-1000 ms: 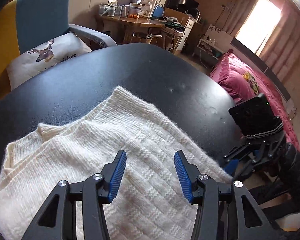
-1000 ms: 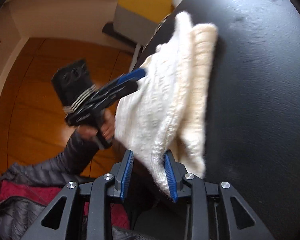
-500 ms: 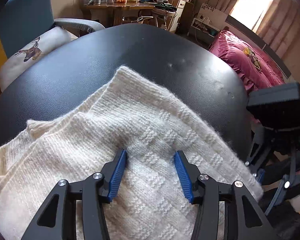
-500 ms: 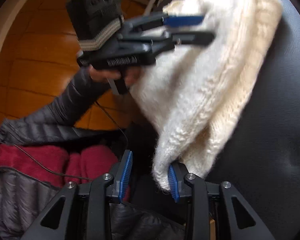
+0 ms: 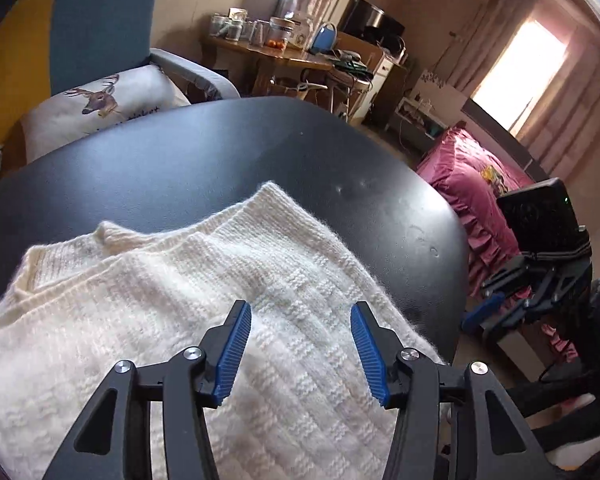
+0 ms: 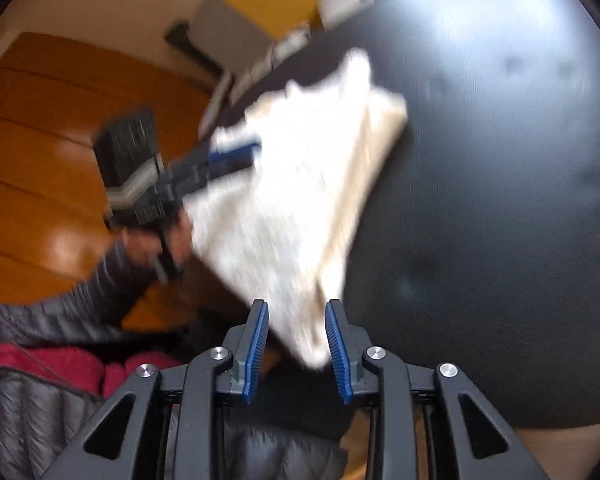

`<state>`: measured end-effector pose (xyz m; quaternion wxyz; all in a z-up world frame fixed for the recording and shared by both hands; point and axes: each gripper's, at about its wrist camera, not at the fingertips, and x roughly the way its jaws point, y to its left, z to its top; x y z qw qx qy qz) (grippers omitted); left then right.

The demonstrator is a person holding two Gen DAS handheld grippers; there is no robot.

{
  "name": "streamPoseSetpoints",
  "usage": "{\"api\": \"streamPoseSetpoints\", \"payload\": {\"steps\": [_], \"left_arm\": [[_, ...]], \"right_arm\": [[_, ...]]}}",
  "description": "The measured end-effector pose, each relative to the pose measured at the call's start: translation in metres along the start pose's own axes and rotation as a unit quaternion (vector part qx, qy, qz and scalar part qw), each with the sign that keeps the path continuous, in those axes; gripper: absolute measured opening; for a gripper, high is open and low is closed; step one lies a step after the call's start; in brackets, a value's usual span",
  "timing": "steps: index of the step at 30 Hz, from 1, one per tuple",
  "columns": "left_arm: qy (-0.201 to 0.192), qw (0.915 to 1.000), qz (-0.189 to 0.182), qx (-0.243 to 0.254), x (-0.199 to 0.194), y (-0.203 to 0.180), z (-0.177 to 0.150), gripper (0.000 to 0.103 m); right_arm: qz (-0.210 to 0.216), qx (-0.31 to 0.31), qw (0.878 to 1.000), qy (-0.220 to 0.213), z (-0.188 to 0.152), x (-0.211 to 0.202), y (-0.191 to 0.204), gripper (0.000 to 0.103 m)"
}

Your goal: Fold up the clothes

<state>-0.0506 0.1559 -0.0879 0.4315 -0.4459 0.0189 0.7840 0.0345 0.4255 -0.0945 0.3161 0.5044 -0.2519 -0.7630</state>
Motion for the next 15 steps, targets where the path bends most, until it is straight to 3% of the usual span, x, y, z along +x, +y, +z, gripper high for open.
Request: {"api": "streamPoseSetpoints", "payload": {"steps": [3, 8, 9, 11, 13, 14, 15], "left_arm": [[-0.010, 0.9997, 0.006, -0.022, -0.014, 0.009, -0.015, 0.053], [0.011, 0.9985, 0.036, -0.040, -0.010, 0.020, -0.039, 0.053], [0.012, 0.9982, 0.035, -0.047, -0.007, 0.022, -0.042, 0.053], [0.010, 0.9977, 0.030, -0.060, -0.004, 0.025, -0.046, 0.053], [0.002, 0.9969, 0.021, -0.075, -0.006, 0.027, -0.047, 0.053], [-0.009, 0.9962, 0.018, -0.085, -0.014, 0.030, -0.047, 0.053], [-0.019, 0.9952, 0.016, -0.094, -0.022, 0.034, -0.047, 0.053]], "right_arm": [[-0.018, -0.006, 0.998, -0.052, 0.029, 0.019, 0.009, 0.031], [-0.084, 0.068, 0.994, -0.026, 0.064, 0.077, -0.022, 0.030], [-0.108, 0.090, 0.990, -0.014, 0.064, 0.084, -0.034, 0.018], [-0.100, 0.130, 0.986, -0.027, 0.063, 0.081, -0.048, 0.012], [-0.086, 0.133, 0.986, -0.049, 0.062, 0.071, -0.041, 0.016], [-0.078, 0.123, 0.987, -0.061, 0.062, 0.067, -0.032, 0.026], [-0.071, 0.115, 0.989, -0.067, 0.063, 0.067, -0.023, 0.027]]}}
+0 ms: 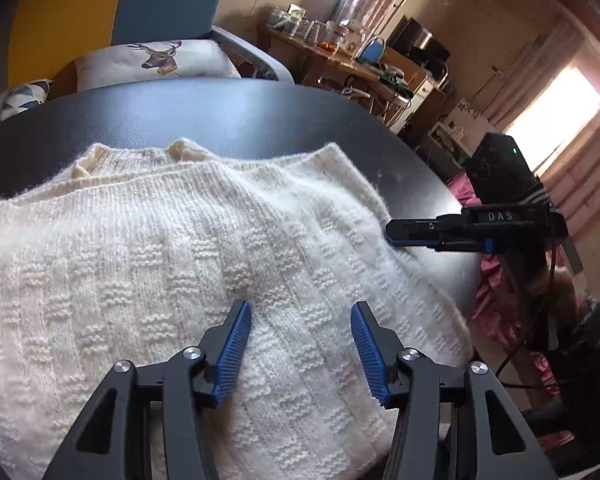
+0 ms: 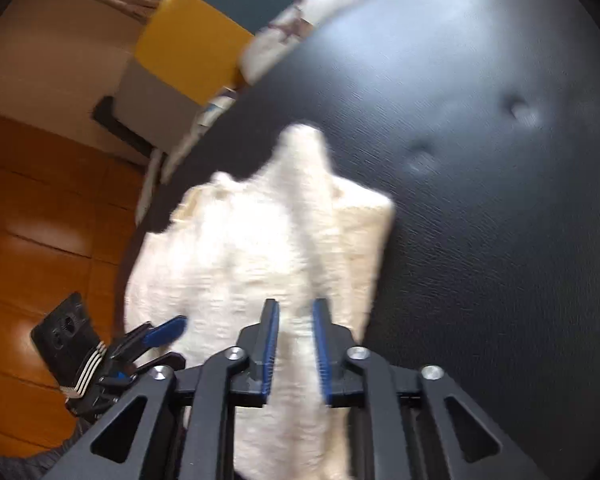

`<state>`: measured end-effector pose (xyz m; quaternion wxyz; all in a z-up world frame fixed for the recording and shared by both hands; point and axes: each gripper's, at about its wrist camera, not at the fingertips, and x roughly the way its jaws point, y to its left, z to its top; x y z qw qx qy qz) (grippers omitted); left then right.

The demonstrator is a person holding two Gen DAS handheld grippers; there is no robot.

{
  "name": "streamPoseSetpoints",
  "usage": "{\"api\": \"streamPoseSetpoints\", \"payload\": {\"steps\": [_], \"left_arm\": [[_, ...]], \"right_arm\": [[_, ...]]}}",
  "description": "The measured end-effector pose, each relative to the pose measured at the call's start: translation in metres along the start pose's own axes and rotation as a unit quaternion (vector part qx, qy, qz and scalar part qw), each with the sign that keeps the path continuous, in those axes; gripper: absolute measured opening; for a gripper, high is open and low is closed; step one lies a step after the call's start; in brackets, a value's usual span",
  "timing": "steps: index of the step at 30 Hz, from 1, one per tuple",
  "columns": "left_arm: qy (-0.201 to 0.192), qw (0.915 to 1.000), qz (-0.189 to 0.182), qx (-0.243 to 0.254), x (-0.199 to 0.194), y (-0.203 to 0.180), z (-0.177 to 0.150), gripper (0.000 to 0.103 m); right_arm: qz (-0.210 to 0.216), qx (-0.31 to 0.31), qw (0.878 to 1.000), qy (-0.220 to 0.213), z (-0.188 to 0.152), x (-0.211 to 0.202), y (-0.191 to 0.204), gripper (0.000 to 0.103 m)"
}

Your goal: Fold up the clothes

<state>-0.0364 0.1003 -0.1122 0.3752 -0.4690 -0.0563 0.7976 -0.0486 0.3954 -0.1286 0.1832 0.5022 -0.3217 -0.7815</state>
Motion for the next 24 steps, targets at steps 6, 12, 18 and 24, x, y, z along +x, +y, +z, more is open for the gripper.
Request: {"api": "streamPoseSetpoints", "payload": {"steps": [6, 12, 18, 24], "left_arm": [[-0.071, 0.9945, 0.028, -0.072, -0.083, 0.051, -0.022, 0.053], [-0.142, 0.9750, 0.104, -0.135, -0.197, 0.148, -0.077, 0.056], [-0.119, 0.9852, 0.037, -0.118, -0.214, 0.186, -0.106, 0.056], [-0.075, 0.9906, -0.025, -0.112, -0.174, 0.193, -0.102, 0.056]], "right_arm": [[0.060, -0.057, 0.997, -0.005, -0.010, 0.028, 0.077, 0.027], [0.068, -0.095, 0.992, 0.042, -0.033, 0.083, 0.125, 0.027], [0.042, -0.136, 0.987, 0.072, -0.047, 0.116, 0.160, 0.027], [-0.004, -0.148, 0.986, 0.078, -0.048, 0.123, 0.164, 0.027]]}}
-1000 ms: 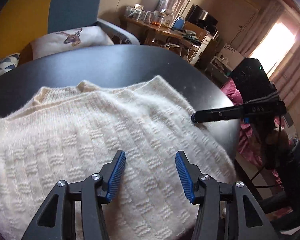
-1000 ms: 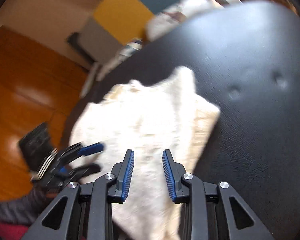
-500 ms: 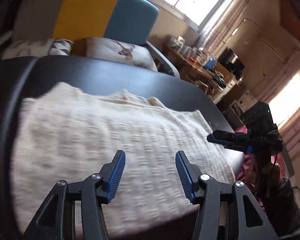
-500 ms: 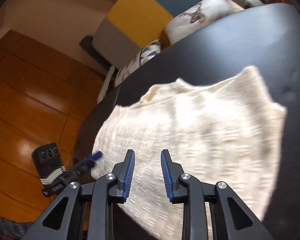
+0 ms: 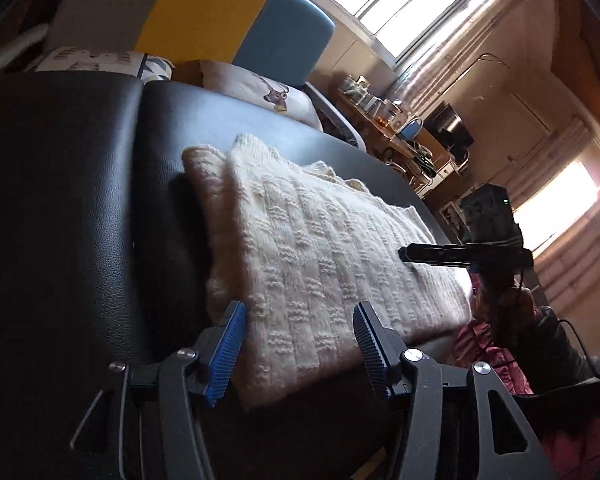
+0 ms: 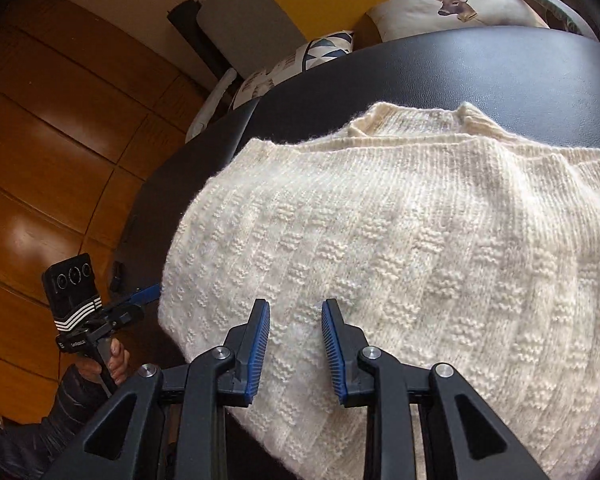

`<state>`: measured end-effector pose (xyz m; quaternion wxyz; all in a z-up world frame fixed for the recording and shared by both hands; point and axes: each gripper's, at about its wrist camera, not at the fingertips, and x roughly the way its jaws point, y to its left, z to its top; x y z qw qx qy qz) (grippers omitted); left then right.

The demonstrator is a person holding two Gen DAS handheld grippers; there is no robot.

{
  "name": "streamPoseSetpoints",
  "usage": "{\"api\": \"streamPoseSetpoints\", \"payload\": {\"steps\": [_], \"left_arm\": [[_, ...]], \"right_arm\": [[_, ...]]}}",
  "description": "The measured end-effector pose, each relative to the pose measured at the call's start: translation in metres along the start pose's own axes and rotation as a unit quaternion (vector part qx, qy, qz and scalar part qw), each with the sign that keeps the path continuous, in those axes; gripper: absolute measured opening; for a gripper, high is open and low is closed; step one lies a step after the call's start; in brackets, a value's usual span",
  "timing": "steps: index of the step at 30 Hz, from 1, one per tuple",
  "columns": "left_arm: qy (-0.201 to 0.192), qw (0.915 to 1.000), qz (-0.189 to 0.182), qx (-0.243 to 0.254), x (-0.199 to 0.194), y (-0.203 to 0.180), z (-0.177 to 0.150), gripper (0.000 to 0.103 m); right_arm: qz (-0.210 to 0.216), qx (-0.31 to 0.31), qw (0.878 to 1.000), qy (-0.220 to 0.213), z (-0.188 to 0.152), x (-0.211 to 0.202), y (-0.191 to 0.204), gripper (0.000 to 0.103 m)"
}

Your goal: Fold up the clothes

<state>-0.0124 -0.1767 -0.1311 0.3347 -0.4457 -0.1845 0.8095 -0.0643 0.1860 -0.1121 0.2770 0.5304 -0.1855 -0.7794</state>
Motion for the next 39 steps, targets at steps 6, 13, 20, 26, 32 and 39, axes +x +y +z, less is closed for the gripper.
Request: {"api": "streamPoseSetpoints", "payload": {"steps": [6, 13, 20, 26, 32, 39], "left_arm": [[0.019, 0.9983, -0.046, -0.029, 0.006, 0.016, -0.005, 0.056], [0.058, 0.9973, -0.045, -0.007, 0.002, 0.000, -0.029, 0.006], [0.050, 0.9972, -0.026, -0.049, -0.019, 0.004, -0.055, 0.008], [-0.023, 0.9982, -0.018, -0.053, -0.043, -0.005, -0.025, 0.043], [-0.021, 0.9985, 0.020, -0.046, -0.004, -0.003, 0.023, 0.050], [0.009, 0.9931, 0.101, -0.058, 0.020, 0.009, 0.018, 0.006]], "right_arm": [[-0.024, 0.006, 1.000, -0.004, 0.001, -0.005, -0.008, 0.027], [-0.027, 0.025, 0.999, -0.008, 0.001, 0.000, -0.023, 0.026], [0.017, 0.071, 0.997, -0.025, -0.003, -0.002, -0.047, 0.010], [0.007, 0.028, 0.998, -0.046, -0.005, -0.026, -0.024, 0.026], [-0.008, 0.028, 0.998, -0.051, -0.012, -0.038, -0.023, 0.026], [-0.024, 0.041, 0.998, -0.044, -0.025, -0.028, -0.044, 0.022]]}}
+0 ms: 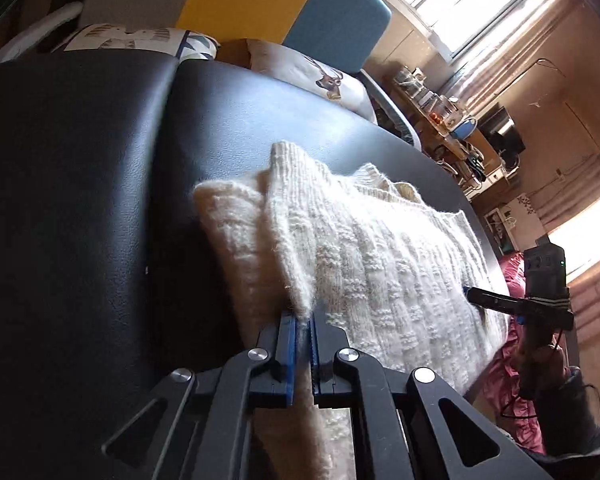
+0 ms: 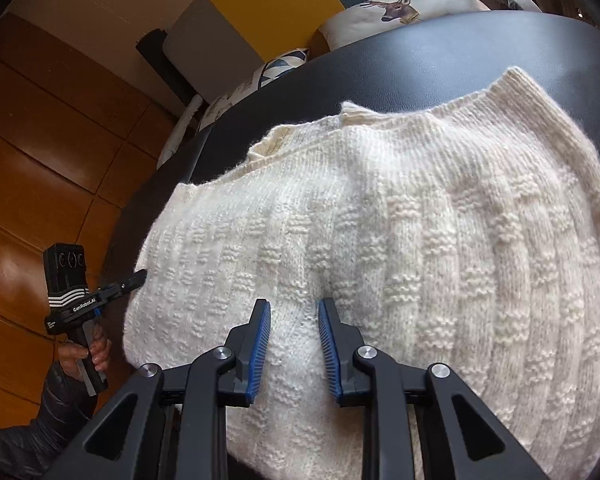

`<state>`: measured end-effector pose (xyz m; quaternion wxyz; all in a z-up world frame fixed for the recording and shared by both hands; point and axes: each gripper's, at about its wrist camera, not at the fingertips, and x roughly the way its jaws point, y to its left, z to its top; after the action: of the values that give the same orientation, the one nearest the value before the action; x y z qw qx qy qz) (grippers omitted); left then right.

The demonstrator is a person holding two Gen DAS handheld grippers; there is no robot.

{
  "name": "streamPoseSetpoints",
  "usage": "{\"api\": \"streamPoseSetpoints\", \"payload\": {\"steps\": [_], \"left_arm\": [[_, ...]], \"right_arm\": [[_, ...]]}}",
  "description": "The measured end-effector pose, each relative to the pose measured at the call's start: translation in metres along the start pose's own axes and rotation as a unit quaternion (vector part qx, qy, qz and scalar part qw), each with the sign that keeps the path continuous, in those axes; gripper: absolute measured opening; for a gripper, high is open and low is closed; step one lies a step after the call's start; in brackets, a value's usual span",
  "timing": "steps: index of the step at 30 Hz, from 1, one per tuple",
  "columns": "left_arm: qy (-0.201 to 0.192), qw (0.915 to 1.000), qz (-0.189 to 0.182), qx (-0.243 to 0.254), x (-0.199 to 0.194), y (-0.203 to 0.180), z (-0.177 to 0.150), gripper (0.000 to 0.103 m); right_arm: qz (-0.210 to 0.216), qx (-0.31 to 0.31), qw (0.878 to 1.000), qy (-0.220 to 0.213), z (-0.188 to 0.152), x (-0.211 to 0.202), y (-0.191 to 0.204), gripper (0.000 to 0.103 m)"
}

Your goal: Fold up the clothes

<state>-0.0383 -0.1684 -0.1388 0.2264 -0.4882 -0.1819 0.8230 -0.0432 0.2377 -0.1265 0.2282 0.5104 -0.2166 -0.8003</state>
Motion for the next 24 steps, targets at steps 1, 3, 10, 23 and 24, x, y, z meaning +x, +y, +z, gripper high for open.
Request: {"api": "streamPoseSetpoints", "payload": {"steps": [1, 3, 10, 23, 24], "left_arm": [[-0.002, 0.9999, 0.000, -0.011, -0.002, 0.005, -0.004, 0.006], [-0.010, 0.9997, 0.001, -0.024, -0.007, 0.009, -0.004, 0.007], [-0.022, 0.9991, 0.018, -0.030, -0.023, 0.010, -0.002, 0.048], [-0.021, 0.9993, 0.012, -0.029, 0.003, 0.004, 0.010, 0.067], [-0.015, 0.9996, 0.005, -0.023, 0.005, 0.003, 0.010, 0.068]], "right_arm": [[0.001, -0.004, 1.000, -0.002, -0.001, 0.001, 0.000, 0.022], [0.008, -0.001, 1.000, -0.003, 0.000, 0.002, -0.001, 0.022], [-0.052, -0.068, 0.995, -0.052, 0.018, -0.033, 0.013, 0.025], [-0.169, -0.013, 0.985, -0.039, 0.029, -0.043, -0.062, 0.025], [-0.163, -0.008, 0.986, -0.043, 0.027, -0.043, -0.065, 0.025]]}}
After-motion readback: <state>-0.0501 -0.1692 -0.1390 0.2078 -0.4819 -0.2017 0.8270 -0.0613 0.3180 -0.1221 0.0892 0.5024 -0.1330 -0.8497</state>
